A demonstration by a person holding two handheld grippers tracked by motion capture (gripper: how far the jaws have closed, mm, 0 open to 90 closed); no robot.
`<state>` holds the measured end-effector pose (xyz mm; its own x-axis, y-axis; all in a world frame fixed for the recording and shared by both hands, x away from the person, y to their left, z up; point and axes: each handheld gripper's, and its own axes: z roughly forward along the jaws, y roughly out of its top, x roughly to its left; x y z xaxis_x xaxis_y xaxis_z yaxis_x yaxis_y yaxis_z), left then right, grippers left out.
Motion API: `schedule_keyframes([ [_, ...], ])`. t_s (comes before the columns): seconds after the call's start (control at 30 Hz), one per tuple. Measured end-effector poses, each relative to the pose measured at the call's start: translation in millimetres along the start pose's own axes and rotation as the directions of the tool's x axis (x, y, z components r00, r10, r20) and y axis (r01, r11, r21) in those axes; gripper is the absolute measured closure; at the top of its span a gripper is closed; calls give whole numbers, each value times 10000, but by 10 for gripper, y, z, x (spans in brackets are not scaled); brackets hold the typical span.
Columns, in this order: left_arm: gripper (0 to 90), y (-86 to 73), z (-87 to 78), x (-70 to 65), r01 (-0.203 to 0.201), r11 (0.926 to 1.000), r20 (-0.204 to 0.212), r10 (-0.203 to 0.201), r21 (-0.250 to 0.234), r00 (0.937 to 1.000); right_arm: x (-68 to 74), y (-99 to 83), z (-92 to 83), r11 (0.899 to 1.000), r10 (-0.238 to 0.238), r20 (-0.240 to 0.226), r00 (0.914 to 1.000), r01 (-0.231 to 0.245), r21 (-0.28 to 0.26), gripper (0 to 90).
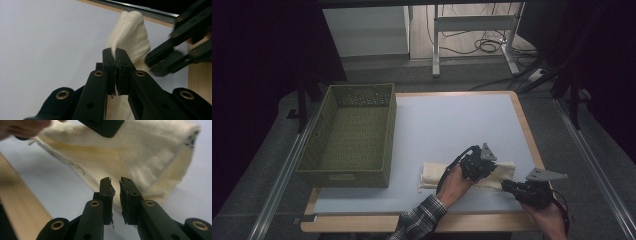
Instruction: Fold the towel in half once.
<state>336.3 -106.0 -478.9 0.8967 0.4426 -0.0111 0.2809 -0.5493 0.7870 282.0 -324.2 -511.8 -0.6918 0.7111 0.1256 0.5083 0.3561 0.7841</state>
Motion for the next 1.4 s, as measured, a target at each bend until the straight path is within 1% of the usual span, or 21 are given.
schedule_keyframes([
  [0.1,873,0,-6,-22,-30,10000,58,30,-33,10000,-59,52,114,9999,-95,296,9995,91,130,795],
  [0.17,872,-2,-4,-35,-112,9999,97,112,-34,9999,-121,79,159,9999,10,483,9988,-16,120,795],
  [0.3,866,-25,18,-82,-215,9997,254,212,122,9995,-229,99,182,9998,203,786,9967,-207,32,794],
  [0.37,858,-55,49,-119,-170,9995,434,159,255,9989,-272,79,190,9994,299,949,9950,-314,143,793],
  [0.47,814,-87,84,-145,-212,9990,540,190,395,9984,-320,43,182,9988,446,951,9945,-463,156,789],
  [0.5,797,-133,128,-171,-197,9982,727,156,558,9972,-351,7,131,9982,584,957,9937,-591,46,787],
  [0.63,714,-218,199,-216,-150,9962,972,67,853,9952,-402,-51,-54,9979,648,1268,9898,-647,-46,780],
  [0.7,682,-251,208,-232,-130,9961,1008,42,869,9949,-432,-69,-174,9974,723,1451,9868,-712,-130,777],
  [0.83,613,-274,143,-246,80,9982,1128,-146,594,9935,-437,-18,-338,9966,771,1547,9849,-714,-422,771],
  [0.87,603,-274,143,-246,80,9982,1128,-146,594,9935,-437,-18,-338,9966,771,1547,9849,-714,-422,771],
  [0.9,588,-277,74,-247,69,9990,1050,-115,440,9944,-406,66,-384,9964,706,1479,9865,-628,-573,761],
  [0.93,576,-277,74,-247,69,9990,1050,-115,440,9944,-391,98,-385,9964,665,1439,9874,-582,-610,756],
  [1.0,557,-290,-82,-216,33,9996,749,-53,265,9972,-341,184,-353,9972,496,1306,9902,-417,-620,744],
  [1.1,519,-335,-279,-125,316,9995,291,-313,-82,9991,-265,264,-230,9983,271,1047,9941,-215,-546,729],
  [1.13,511,-335,-279,-125,316,9995,291,-313,-82,9991,-246,273,-181,9987,218,943,9953,-173,-487,728],
  [1.17,505,-389,-425,-28,491,9986,-159,-493,-173,9987,-227,271,-134,9991,170,898,9958,-134,-403,725],
  [1.2,501,-426,-491,18,669,9975,-447,-678,-220,9967,-215,259,-95,9995,124,889,9960,-98,-297,723],
  [1.23,497,-474,-558,72,725,9972,-754,-738,-200,9944,-209,235,-62,9998,88,919,9957,-70,-200,722],
  [1.27,497,-532,-616,124,898,9958,-1030,-913,-192,9905,-206,204,-39,9999,124,909,9958,-113,-127,720],
  [1.37,491,-744,-762,255,1534,9881,-1624,-1535,-129,9747,-220,90,-22,9998,173,970,9951,-167,-65,707],
  [1.4,482,-820,-802,278,1718,9851,-1835,-1711,-127,9680,-224,53,-28,9998,201,988,9949,-196,-59,698],
])
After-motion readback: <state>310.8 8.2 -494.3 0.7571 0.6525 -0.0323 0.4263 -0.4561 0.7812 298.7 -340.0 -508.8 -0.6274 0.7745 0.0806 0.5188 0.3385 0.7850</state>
